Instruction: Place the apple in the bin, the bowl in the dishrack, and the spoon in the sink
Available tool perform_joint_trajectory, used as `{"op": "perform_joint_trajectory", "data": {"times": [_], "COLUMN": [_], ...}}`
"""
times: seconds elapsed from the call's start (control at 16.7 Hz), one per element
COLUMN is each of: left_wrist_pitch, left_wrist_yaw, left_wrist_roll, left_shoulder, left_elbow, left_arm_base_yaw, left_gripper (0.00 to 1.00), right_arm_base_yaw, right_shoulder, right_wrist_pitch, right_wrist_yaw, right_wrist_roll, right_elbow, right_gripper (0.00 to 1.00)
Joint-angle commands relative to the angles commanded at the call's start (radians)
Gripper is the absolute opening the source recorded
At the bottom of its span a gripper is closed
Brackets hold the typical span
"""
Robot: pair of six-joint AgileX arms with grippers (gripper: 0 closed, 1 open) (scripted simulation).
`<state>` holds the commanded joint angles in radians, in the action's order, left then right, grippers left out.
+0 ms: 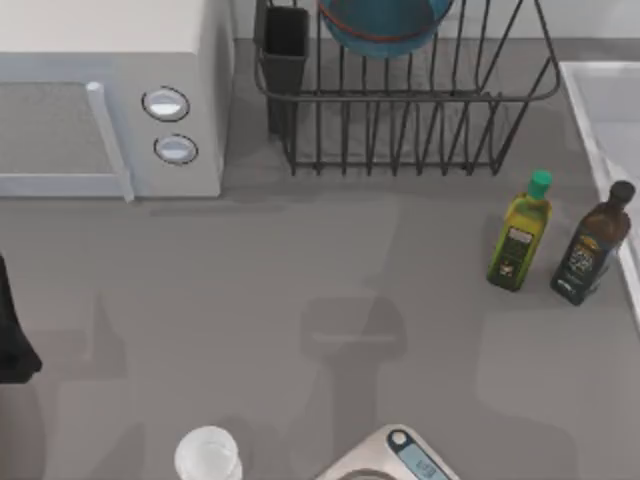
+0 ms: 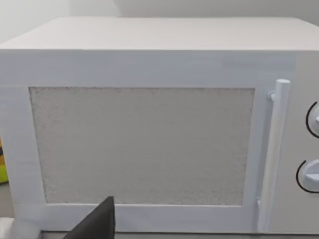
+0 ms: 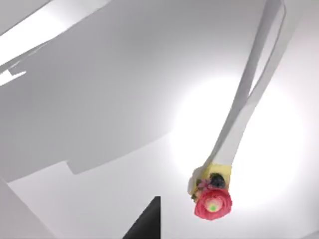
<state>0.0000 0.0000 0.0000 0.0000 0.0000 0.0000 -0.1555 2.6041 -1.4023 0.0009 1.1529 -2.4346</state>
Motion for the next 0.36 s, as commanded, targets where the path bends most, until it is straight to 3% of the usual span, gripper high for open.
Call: {"op": "perform_joint_trajectory", "data": {"times": [0.36], "left_wrist_pitch": [0.0], "left_wrist_yaw": [0.0], "left_wrist_roll": [0.0], "left_shoulder": [0.0], "left_elbow": [0.0], "left_arm_base_yaw": [0.0], "left_gripper": [1.0], "right_arm_base_yaw": [0.0], "right_shoulder": [0.0], "right_wrist_pitch": [0.0], "right_wrist_yaw": [0.0], "right_wrist_roll": [0.0], "right_elbow": [0.0], "right_gripper": [1.0]}}
